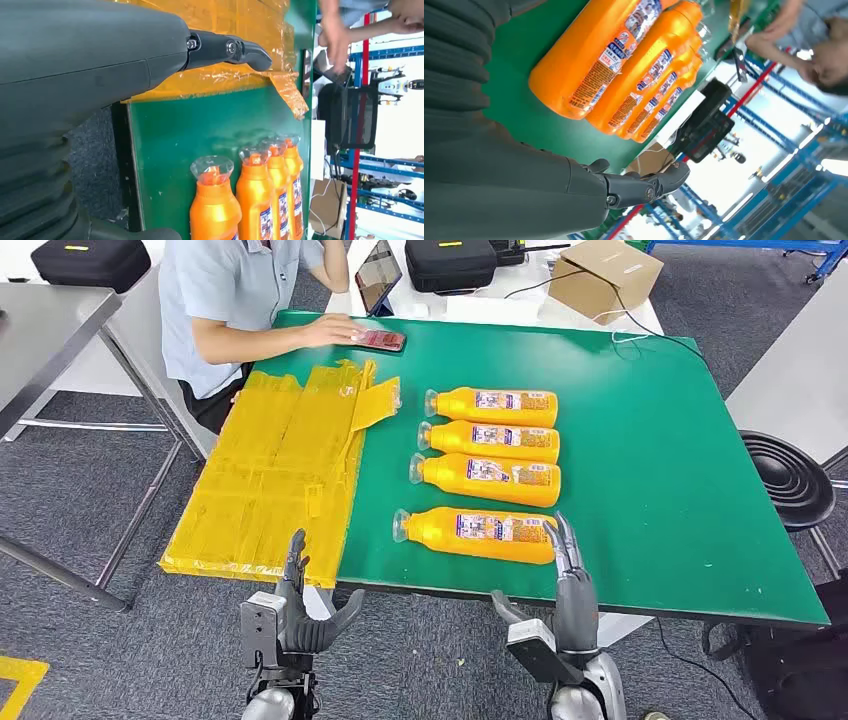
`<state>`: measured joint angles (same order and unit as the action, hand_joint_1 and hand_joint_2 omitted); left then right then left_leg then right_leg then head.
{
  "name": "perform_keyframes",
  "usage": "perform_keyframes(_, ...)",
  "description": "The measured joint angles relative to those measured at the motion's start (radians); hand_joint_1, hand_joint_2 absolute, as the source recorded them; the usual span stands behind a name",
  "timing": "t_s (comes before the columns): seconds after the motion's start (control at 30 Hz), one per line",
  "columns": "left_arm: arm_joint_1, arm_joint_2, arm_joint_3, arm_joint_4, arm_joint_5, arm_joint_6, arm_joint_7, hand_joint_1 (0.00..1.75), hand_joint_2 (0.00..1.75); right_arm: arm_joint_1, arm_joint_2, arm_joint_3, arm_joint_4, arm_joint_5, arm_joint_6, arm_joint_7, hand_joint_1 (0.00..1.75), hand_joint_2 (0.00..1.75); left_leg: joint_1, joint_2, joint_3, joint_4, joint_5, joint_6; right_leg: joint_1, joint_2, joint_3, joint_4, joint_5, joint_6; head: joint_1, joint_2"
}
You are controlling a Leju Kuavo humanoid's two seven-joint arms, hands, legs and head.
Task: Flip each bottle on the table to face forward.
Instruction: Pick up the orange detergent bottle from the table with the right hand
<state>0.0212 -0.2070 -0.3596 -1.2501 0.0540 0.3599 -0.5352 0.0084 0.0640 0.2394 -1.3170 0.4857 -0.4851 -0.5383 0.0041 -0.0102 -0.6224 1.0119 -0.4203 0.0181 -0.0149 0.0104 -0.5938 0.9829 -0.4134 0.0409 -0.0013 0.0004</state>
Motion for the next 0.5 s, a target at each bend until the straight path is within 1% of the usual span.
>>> perform_keyframes(0.07, -0.004, -0.001, -0.006, 0.001, 0.001, -0.003, 0.0, 0.0, 1.75, -0.02, -0.009, -0.003, 0.019, 0.011, 0.004, 0.0, 0.0, 1.75, 0.0, 0.0, 0.0, 0.0, 0.0, 0.0, 0.0, 0.0, 0.0, 0.0, 0.0, 0.0, 0.0, 0.0)
perform_keyframes(0.23, -0.031, -0.006, -0.03, 0.021, 0.006, -0.028, 0.0, 0.0, 1.75, -0.122, -0.042, -0.009, 0.134, 0.062, 0.021, 0.0, 0.0, 1.75, -0.001, 0.0, 0.0, 0.0, 0.001, 0.001, -0.001, 0.0, 0.0, 0.0, 0.0, 0.0, 0.0, 0.0)
perform_keyframes(0.33, -0.053, -0.007, -0.045, 0.038, 0.008, -0.04, 0.0, 0.0, 1.75, -0.172, -0.05, -0.009, 0.199, 0.073, 0.026, -0.001, 0.0, 1.75, -0.001, -0.001, 0.0, 0.0, 0.001, 0.001, -0.001, 0.0, 0.001, 0.0, 0.0, 0.0, 0.0, 0.0)
perform_keyframes(0.5, -0.078, -0.007, -0.064, 0.064, 0.011, -0.062, -0.005, 0.0, 1.75, -0.226, -0.056, -0.007, 0.282, 0.106, 0.018, 0.0, 0.0, 1.75, -0.001, 0.0, 0.0, 0.0, 0.001, 0.001, -0.001, 0.0, 0.0, 0.0, 0.0, 0.0, 0.0, 0.0)
